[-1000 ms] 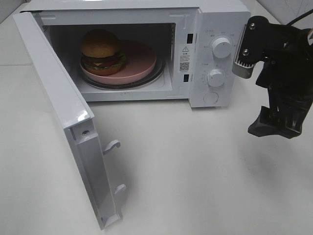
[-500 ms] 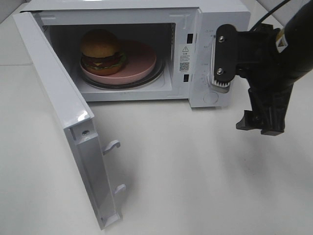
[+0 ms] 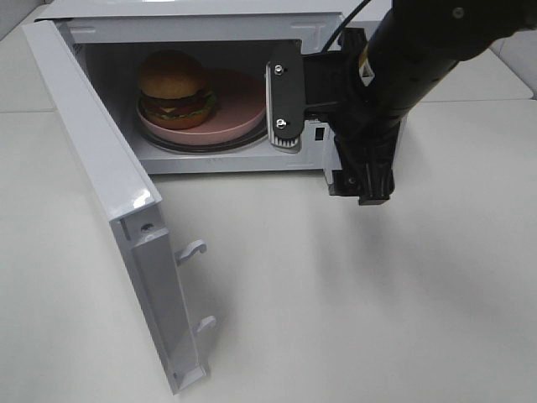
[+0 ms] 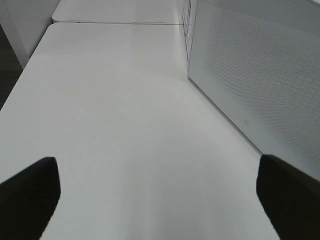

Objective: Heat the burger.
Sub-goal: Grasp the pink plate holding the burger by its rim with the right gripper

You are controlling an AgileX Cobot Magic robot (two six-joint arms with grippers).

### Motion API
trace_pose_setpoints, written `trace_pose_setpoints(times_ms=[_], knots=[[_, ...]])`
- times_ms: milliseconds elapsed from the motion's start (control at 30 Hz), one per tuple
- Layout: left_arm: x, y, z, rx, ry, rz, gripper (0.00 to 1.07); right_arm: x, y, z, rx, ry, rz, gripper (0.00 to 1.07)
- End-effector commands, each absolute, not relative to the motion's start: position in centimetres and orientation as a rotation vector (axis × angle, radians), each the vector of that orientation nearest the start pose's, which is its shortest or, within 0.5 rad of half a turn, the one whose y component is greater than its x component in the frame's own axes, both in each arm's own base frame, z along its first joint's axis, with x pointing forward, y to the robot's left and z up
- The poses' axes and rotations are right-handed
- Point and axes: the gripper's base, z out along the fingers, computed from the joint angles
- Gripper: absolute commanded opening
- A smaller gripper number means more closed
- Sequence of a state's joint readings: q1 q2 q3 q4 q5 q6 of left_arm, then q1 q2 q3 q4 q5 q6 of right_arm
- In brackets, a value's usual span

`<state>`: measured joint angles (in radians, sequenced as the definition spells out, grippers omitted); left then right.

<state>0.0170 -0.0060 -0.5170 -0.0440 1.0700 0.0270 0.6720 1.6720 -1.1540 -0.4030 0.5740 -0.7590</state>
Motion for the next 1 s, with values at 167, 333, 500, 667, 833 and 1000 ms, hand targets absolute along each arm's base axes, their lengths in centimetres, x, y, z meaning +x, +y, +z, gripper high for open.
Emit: trace_pose_setpoints(times_ms=[167,333,500,667,833,1000], knots=[[-0.7,-0.4,28.1,0.005,2.036,-0.03,1.0,29.8,23.3,23.6,-1.929,1.596,-0.411,0.93],[-0.7,-0.4,28.1,0.005,2.036,-0.03,1.0,30.6,24.9,22.8,-1.918,1.566,-0.388,0.92],[-0.7,-0.4,28.1,0.005,2.036,-0.03,1.0,31.6,25.9,22.2,-1.906,1.55,-0.379,0.92],[-0.7,-0.4,28.1,0.006,2.036,-0.029,1.0,32.5,26.6,21.6,-1.91,1.547,-0.381,0.91],[-0.7,-0.4,28.1,0.006,2.036,-0.029,1.0,33.4,27.5,20.9,-1.897,1.536,-0.371,0.91],[-0.7,-0.4,28.1,0.006,2.036,-0.029,1.0,34.4,28.3,20.1,-1.896,1.538,-0.371,0.9]])
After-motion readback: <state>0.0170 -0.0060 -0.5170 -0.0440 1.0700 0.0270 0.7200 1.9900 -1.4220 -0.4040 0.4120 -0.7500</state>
